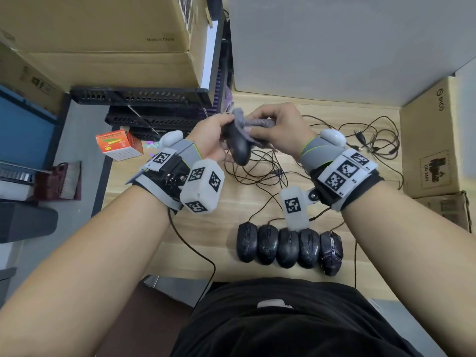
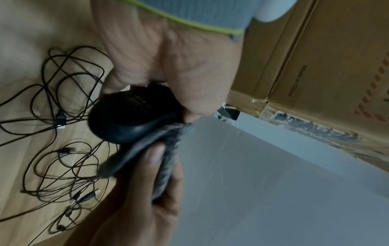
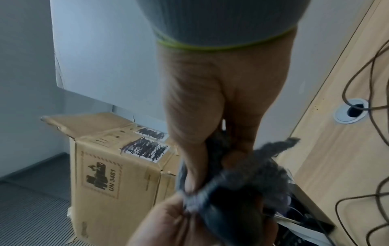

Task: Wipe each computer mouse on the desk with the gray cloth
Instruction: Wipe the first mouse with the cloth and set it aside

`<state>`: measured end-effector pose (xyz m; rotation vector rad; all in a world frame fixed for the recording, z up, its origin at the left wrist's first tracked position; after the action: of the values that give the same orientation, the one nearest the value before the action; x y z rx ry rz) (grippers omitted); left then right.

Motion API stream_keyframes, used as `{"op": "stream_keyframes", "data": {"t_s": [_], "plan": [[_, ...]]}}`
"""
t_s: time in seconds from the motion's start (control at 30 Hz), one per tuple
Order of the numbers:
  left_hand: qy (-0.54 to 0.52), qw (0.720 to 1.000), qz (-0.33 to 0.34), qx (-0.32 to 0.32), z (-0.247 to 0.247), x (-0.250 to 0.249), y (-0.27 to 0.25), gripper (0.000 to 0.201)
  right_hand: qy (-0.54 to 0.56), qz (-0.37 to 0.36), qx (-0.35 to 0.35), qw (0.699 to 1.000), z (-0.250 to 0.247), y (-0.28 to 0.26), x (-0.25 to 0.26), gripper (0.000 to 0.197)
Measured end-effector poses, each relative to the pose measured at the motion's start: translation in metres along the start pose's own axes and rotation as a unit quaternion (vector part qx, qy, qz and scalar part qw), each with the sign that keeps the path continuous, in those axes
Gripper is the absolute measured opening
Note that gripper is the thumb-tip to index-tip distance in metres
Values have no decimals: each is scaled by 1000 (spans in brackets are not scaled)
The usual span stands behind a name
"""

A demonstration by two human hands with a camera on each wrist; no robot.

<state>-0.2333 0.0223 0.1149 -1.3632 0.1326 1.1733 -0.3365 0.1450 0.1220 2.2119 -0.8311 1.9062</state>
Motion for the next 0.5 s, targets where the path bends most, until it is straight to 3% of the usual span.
{"op": "stream_keyframes", "data": {"t_s": [0.1,0.17,0.23,0.3,0.43,0.5], "plan": [[30,999,13,-20,-9,-1,3,14,-65,-20,122,990,-1,-9,12,16],[42,999,14,-11,-10,0,5,14,-120,-11,88,989,-2,-5,8,15],[42,999,15,-5,-5,-1,4,18,-86,3,-3,996,-6,2,4,19],[37,999,18,-12,-1,-2,2,23,-73,-5,-48,996,-8,5,2,25],[34,998,35,-50,-6,-10,0,42,-188,3,38,981,1,-3,7,26],[13,997,42,-60,-10,-13,1,43,-189,14,41,981,2,-6,3,28]]}}
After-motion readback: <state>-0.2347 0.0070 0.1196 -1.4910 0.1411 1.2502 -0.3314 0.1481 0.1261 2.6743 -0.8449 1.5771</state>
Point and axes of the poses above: each hand's wrist, its own y-axis towards the middle knuckle, its own z-axis out of the palm, x = y × z, the point moved 2 cm from there along y, towards the middle knuckle, and after that the axes turned 9 degrees about x, right-handed, at the moved point
